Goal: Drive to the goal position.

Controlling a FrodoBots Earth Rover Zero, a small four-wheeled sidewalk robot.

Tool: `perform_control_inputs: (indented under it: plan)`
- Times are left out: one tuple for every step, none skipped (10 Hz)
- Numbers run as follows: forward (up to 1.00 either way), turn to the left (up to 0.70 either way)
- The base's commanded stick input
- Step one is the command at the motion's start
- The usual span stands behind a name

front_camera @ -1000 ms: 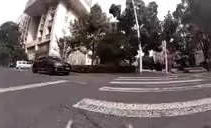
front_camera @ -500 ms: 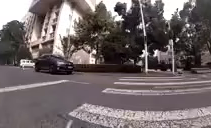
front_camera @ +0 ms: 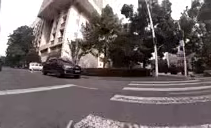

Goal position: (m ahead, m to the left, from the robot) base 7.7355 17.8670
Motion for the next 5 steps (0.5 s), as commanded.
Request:
perform_control_inputs:
  plan:
    - [0.7, 0.14]
    - [0.7, 0.14]
    - [0.7, 0.14]
    - [0.7, 0.14]
    - [0.7, 0.14]
